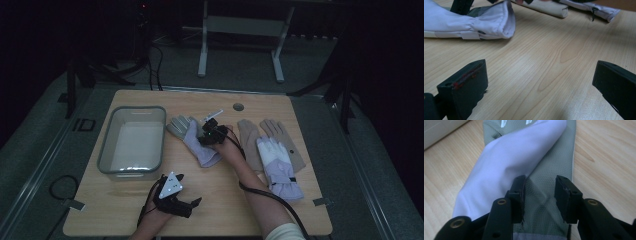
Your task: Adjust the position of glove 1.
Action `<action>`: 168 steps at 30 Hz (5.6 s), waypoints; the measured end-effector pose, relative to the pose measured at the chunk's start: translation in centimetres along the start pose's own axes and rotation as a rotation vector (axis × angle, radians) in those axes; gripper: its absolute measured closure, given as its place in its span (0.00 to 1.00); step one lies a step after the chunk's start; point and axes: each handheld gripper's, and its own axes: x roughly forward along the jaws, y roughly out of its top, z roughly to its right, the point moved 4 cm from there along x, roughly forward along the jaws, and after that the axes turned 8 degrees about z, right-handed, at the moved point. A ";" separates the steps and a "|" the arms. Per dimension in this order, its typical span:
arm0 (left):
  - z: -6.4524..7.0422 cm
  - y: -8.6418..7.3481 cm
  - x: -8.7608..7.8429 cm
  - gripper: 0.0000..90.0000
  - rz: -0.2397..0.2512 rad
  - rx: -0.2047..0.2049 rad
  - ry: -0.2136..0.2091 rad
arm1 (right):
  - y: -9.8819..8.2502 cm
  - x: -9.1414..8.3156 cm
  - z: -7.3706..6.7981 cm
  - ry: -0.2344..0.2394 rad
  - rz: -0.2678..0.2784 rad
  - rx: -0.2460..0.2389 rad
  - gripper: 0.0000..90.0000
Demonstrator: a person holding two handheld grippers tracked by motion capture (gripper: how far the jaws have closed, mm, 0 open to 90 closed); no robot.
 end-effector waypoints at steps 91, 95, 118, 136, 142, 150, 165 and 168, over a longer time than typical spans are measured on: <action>0.0 0.0 0.2 0.00 -0.023 0.006 0.026 | -5.6 -18.2 4.1 -0.271 0.153 0.294 0.54; 0.0 0.0 0.2 0.00 -0.024 0.007 0.025 | -6.5 -19.3 4.7 -0.262 0.145 0.281 0.53; 0.0 0.0 0.3 0.00 -0.033 0.005 0.027 | -14.8 -25.8 7.0 -0.295 0.104 0.285 0.58; 0.0 0.0 0.4 0.00 -0.042 0.005 0.030 | -18.0 -23.5 6.9 -0.243 0.035 0.284 0.59; 0.1 0.0 0.3 0.04 -0.033 0.009 0.035 | -19.0 -21.3 7.6 -0.208 -0.021 0.298 0.65; 0.1 0.0 0.3 0.04 -0.028 0.008 0.036 | -19.0 -21.3 6.7 -0.243 0.002 0.278 0.84; 0.1 0.0 0.5 0.01 -0.042 0.014 0.028 | -15.6 -26.9 5.3 -0.253 0.108 0.292 0.89; 0.2 0.0 0.5 0.01 -0.047 0.018 0.029 | -14.4 -27.8 5.3 -0.245 0.128 0.286 0.89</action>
